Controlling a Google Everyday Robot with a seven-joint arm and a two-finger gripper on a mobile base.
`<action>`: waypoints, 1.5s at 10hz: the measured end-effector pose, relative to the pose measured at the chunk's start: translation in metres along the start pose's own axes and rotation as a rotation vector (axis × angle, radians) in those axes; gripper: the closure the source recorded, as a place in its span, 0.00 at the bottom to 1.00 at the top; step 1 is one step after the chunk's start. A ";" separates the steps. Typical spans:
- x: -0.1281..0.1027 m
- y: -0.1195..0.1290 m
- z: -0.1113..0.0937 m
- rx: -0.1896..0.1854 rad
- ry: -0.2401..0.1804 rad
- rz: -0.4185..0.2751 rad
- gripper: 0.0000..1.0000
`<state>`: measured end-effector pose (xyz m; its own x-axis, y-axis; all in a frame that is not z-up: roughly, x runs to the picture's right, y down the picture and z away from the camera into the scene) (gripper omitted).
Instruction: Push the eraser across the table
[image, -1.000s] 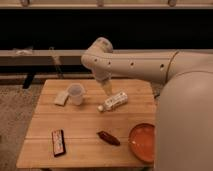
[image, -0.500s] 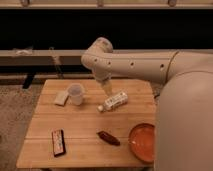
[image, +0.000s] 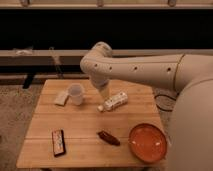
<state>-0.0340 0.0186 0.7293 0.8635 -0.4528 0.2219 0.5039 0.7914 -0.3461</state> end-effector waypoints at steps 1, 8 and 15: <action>-0.019 0.014 -0.003 -0.004 -0.026 -0.014 0.20; -0.159 0.108 0.008 -0.100 -0.140 -0.203 0.20; -0.226 0.171 0.045 -0.135 -0.214 -0.362 0.60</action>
<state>-0.1439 0.2746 0.6610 0.6146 -0.5845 0.5297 0.7835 0.5302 -0.3241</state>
